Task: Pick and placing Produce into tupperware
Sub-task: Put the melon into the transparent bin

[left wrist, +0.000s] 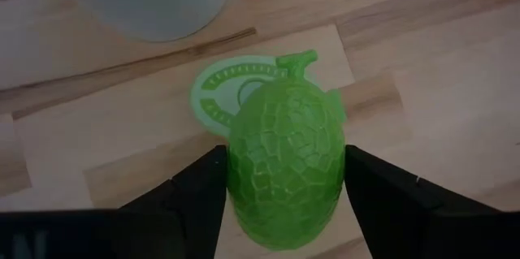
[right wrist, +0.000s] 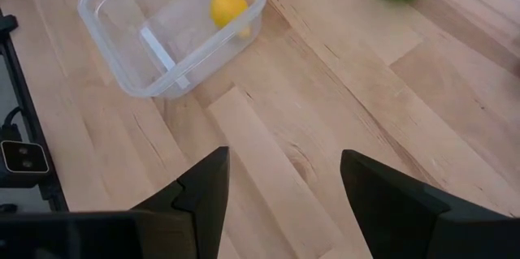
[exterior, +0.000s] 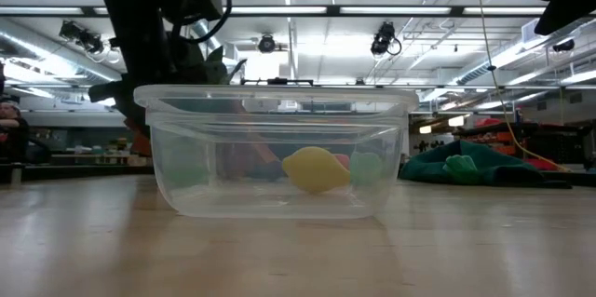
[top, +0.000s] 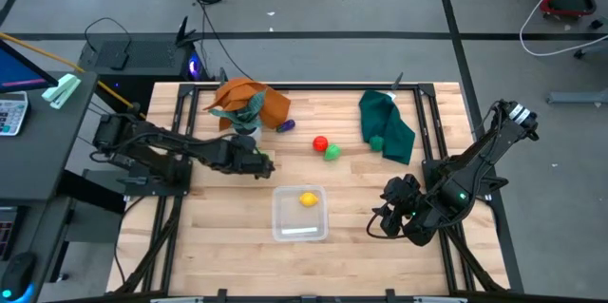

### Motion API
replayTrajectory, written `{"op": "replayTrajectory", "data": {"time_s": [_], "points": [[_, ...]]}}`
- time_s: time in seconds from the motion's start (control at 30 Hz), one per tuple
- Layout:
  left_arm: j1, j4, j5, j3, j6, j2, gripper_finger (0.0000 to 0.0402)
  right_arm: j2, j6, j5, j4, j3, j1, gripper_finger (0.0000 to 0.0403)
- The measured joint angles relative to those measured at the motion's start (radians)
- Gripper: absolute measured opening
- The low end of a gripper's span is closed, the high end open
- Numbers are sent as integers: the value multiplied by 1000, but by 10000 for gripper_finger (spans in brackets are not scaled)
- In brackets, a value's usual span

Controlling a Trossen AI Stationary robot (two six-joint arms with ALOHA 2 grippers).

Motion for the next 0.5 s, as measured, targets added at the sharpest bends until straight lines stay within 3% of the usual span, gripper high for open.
{"op": "replayTrajectory", "data": {"time_s": [0.5], "points": [[83, -2, 23, 0, 86, 0, 232, 0, 0, 3, 9, 0, 0, 199]]}}
